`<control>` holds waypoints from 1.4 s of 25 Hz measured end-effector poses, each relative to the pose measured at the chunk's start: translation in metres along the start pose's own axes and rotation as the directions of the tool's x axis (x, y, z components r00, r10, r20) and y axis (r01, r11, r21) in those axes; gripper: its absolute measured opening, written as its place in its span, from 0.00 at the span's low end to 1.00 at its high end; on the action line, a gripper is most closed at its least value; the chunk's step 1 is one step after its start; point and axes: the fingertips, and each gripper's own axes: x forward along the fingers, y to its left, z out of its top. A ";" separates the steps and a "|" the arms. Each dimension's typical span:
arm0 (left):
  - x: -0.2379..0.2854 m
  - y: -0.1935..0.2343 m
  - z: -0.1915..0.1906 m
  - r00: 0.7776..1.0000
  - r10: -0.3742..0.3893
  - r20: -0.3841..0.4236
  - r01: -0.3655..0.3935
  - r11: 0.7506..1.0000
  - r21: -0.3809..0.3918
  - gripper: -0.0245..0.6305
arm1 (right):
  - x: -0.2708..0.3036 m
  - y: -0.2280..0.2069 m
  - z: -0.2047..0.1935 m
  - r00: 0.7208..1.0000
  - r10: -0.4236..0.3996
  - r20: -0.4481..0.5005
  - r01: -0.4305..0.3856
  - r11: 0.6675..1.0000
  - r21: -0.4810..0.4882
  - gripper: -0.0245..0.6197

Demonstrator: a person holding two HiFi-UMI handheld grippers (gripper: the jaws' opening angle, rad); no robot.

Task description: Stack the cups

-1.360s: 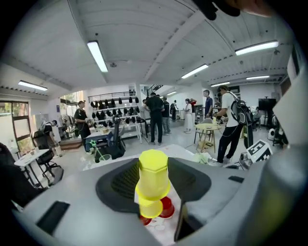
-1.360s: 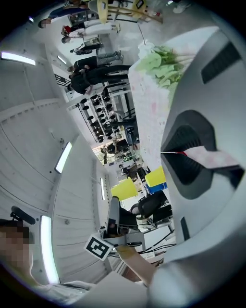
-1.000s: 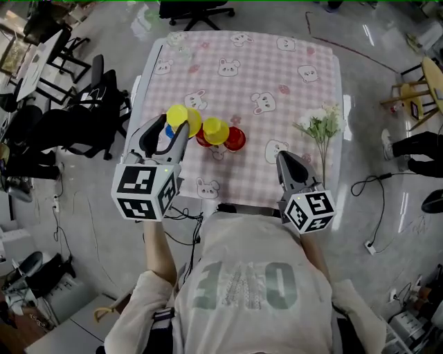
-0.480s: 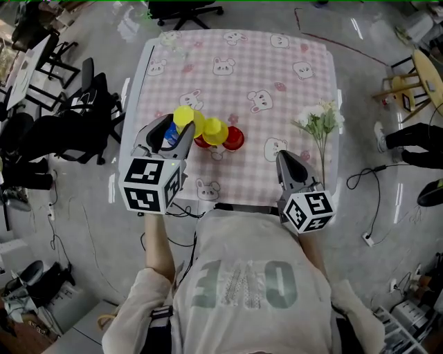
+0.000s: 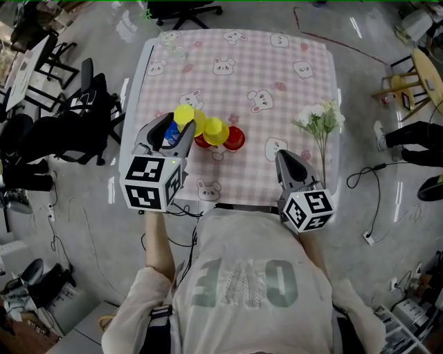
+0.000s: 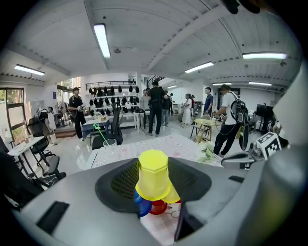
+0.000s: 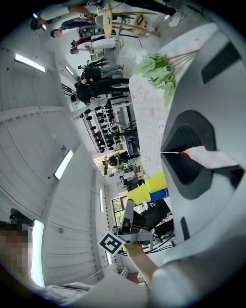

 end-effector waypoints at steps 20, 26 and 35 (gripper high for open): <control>-0.025 -0.005 0.053 0.982 0.027 0.185 -0.038 0.998 0.054 0.35 | 0.001 -0.004 0.005 1.000 -0.016 0.005 0.016 1.000 -0.017 0.08; -0.047 -0.028 0.104 0.904 -0.019 0.427 -0.011 0.998 0.069 0.17 | 0.002 0.000 0.014 1.000 0.008 0.022 -0.007 0.999 -0.035 0.08; -0.025 -0.131 0.094 0.788 -0.120 0.604 0.019 0.985 0.171 0.10 | 0.003 0.003 0.073 0.989 0.045 0.138 -0.024 0.988 -0.150 0.08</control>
